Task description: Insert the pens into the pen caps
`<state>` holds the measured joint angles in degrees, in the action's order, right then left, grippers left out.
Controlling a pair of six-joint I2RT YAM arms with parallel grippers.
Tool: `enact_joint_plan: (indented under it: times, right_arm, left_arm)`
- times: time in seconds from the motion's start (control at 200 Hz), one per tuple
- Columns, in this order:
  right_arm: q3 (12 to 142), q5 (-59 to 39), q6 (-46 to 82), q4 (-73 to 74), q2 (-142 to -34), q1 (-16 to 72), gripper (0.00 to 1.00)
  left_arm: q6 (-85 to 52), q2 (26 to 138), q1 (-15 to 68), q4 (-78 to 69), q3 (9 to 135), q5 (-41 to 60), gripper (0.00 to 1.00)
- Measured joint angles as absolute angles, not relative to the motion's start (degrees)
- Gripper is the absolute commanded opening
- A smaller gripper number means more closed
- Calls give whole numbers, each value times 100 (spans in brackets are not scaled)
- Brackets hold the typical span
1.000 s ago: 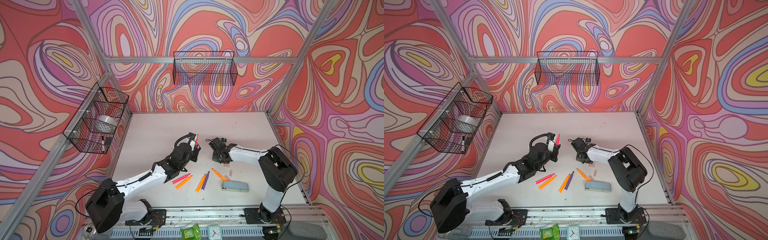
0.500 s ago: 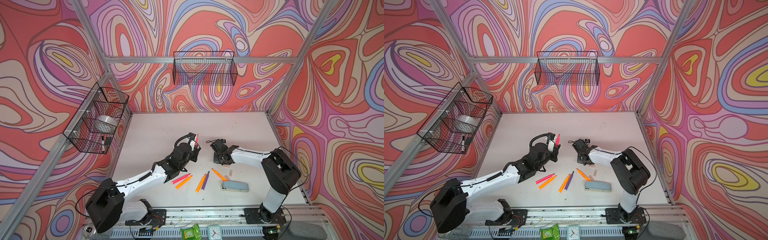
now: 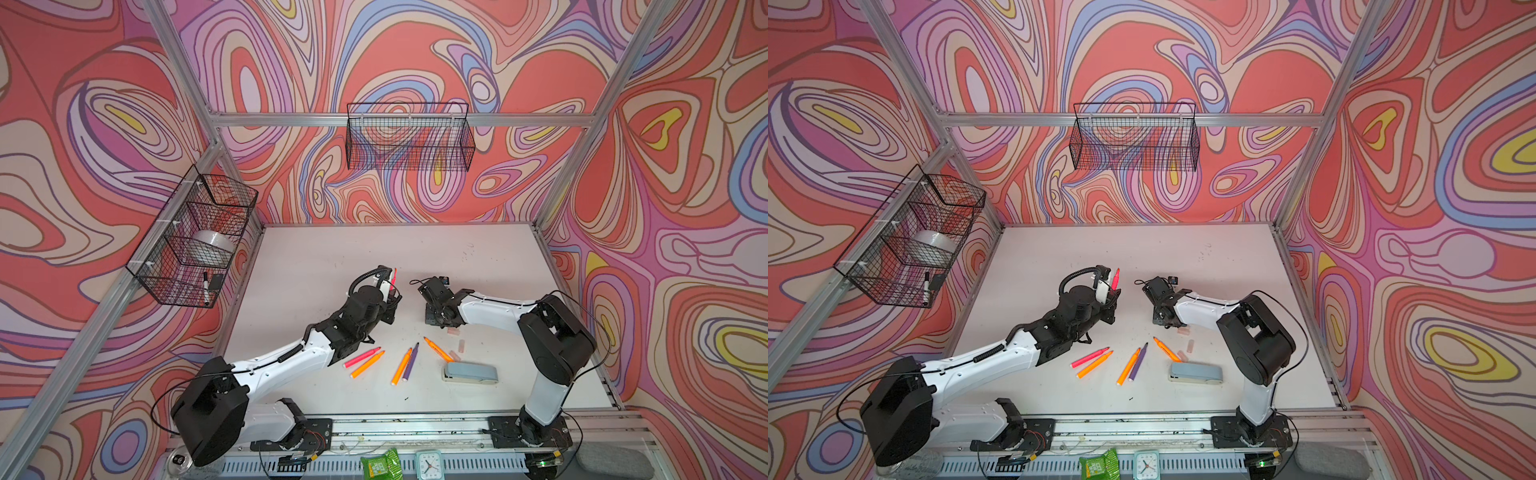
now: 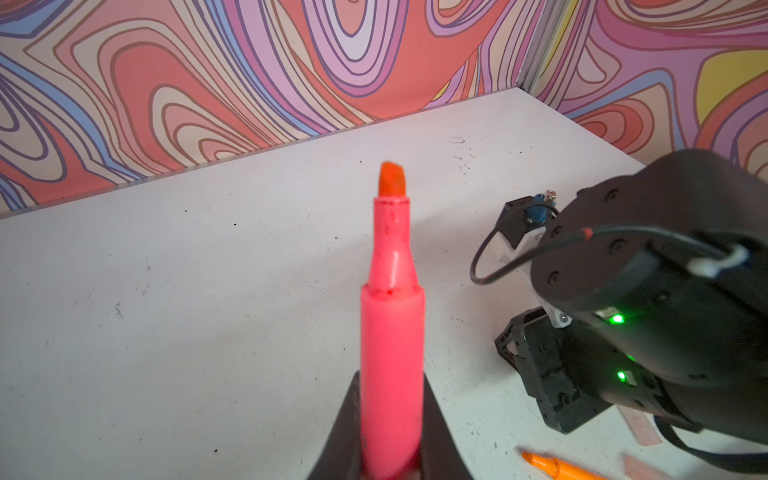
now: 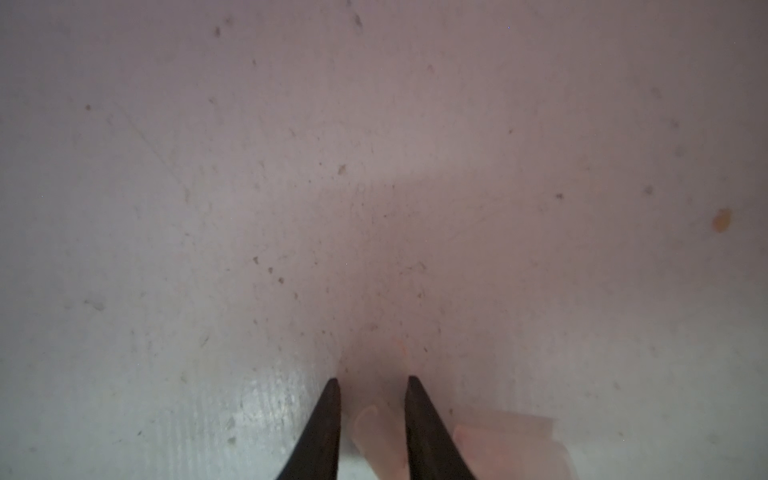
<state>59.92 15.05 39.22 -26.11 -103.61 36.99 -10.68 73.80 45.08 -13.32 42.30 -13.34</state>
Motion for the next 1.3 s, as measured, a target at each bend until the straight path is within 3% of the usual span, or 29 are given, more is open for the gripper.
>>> enact_joint_plan:
  times: [0.21,0.436,0.846,1.006,1.302]
  right_arm:
    - [5723,1437,3835,-2399,-10178,3699,37]
    - [5599,1413,3780,-2272,-10112,3699,30]
    - [5345,1345,3776,-2250,-9876,3780,33]
    - [5336,1367,3769,-2274,-9870,3795,25]
    - [5533,1498,3763,-2394,-10042,3798,25]
  left_arm:
    - [-1068,7380,4508,-1332,4230,-1332,0]
    - [-1063,7380,4508,-1332,4230,-1332,0]
    - [-1048,7380,4508,-1330,4230,-1332,0]
    - [-1048,7380,4508,-1330,4230,-1332,0]
    - [-1048,7380,4517,-1328,4230,-1330,0]
